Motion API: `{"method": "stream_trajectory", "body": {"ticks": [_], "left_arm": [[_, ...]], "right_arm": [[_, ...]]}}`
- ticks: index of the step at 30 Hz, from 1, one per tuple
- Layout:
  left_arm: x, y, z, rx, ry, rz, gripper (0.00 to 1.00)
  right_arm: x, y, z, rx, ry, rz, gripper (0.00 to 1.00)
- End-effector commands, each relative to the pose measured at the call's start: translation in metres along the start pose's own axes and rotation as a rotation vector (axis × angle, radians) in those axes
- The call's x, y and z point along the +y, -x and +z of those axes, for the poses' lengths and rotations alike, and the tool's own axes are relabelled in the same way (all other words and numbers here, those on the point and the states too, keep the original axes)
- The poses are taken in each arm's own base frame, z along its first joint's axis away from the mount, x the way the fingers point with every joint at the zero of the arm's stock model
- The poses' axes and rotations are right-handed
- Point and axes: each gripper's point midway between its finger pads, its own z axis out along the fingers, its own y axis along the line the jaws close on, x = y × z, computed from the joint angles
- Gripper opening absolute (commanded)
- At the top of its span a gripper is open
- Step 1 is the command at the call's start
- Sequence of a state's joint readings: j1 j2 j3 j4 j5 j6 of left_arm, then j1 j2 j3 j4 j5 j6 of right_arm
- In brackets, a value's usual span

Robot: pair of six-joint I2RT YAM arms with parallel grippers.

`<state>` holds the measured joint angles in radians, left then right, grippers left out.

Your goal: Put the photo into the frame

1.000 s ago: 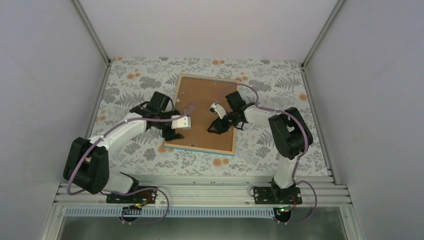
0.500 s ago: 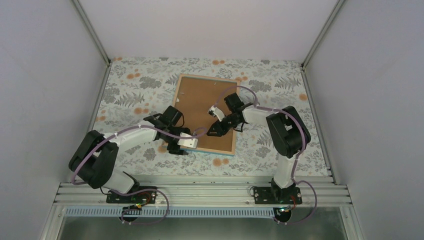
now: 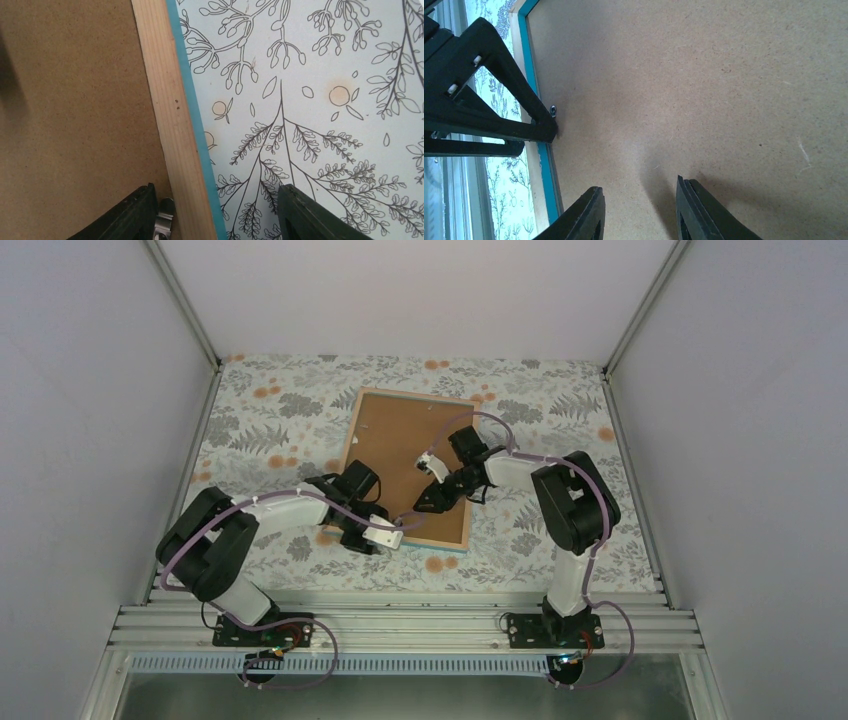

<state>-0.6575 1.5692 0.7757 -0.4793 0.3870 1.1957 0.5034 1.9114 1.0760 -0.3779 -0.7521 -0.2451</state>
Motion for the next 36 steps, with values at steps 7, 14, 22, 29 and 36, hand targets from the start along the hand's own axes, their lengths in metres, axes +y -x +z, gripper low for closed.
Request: {"method": "stream_trajectory", "body": {"ticks": [7, 14, 22, 29, 36], "left_arm": [[-0.037, -0.007, -0.005, 0.043, -0.139, 0.042, 0.4], [-0.058, 0.004, -0.011, 0.032, -0.196, 0.039, 0.35], [-0.025, 0.061, -0.056, -0.177, -0.118, -0.103, 0.45], [0.101, 0.02, -0.116, -0.281, 0.209, -0.479, 0.55], [0.205, -0.08, -0.151, -0.232, 0.463, -0.962, 0.61]], "right_arm": [[-0.015, -0.041, 0.01, 0.113, -0.042, 0.066, 0.37], [-0.006, -0.044, 0.01, 0.12, -0.011, 0.047, 0.36], [0.009, -0.049, 0.007, 0.134, 0.024, 0.017, 0.36], [0.022, -0.01, -0.013, 0.039, 0.018, -0.063, 0.38], [0.006, 0.046, -0.027, -0.064, -0.101, -0.119, 0.4]]}}
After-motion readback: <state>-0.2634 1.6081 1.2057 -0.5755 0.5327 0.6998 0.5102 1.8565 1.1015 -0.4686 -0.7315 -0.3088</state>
